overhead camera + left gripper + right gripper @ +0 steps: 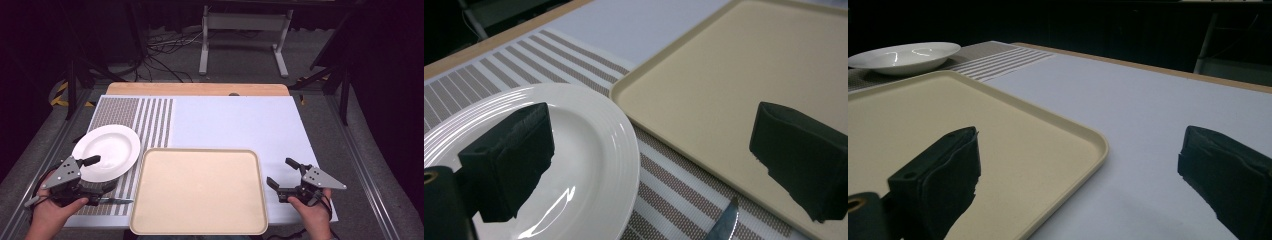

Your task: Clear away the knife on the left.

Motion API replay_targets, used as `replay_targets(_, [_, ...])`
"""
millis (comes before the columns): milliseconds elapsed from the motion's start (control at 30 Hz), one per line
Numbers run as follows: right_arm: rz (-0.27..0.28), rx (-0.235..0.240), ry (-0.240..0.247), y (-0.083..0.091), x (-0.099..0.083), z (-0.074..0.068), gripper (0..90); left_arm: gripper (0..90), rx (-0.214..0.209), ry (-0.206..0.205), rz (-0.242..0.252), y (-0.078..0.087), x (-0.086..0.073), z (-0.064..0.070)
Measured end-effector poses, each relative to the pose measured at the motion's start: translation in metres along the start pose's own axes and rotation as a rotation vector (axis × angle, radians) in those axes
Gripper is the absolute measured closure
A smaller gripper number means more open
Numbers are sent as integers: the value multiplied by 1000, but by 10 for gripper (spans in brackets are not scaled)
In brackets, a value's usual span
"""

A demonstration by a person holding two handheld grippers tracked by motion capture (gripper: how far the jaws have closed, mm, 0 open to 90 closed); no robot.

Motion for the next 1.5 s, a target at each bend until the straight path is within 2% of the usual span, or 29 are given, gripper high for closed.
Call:
replay_targets(167, [-7,1,4,-1,-1,-1,42,59,-22,-45,-108,6,-2,1])
replay_targets(267, [-10,3,6,-1,-2,-1,45,58,-28,-89,-182,11,-6,1])
replay_targets(367, [-11,2,7,-1,-2,-1,46,63,-35,-109,-211,13,-7,1])
replay_targets(500, [-15,3,11,-2,-2,-2,47,85,-87,-160,-300,17,-12,3])
replay_targets(600, [-17,5,15,-2,-3,-3,51,85,-106,-208,-370,18,-16,4])
replay_targets(800, [-20,11,17,-3,-3,-3,49,85,-141,-254,-454,22,-18,2])
replay_targets(833, [-20,11,17,-3,-3,-3,49,85,-141,-254,-454,22,-18,2])
replay_targets(1033, [-31,23,21,-5,-5,-6,50,88,-201,-304,-569,24,-22,3])
replay_targets(1100, [-32,23,22,-5,-5,-6,50,91,-201,-308,-604,26,-25,2])
replay_targets(1167, [-33,27,24,-5,-5,-6,50,92,-217,-329,-640,25,-29,1])
replay_targets(1200, [-33,27,28,-5,-5,-6,50,93,-221,-336,-644,25,-30,0])
replay_targets(1267, [-31,29,27,-4,-4,-6,50,108,-255,-361,-665,24,-36,-1])
replay_targets(1333, [-29,29,26,-4,-4,-6,50,172,-281,-380,-682,24,-39,-2])
replay_targets(1433, [-31,31,27,-4,-4,-6,50,178,-301,-404,-703,24,-43,-3])
replay_targets(1500, [-32,30,28,-5,-4,-6,50,184,-322,-429,-736,23,-48,-6])
Point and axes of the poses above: each handheld gripper's, and its own axes: y roughly backward along the jaws, x roughly out of its top, z roughly to its right, the point moved 8 cm from there along -y, roughly forward along the jaws, and after that the axes turned 2 degrees about z, right-handed, at the moved point
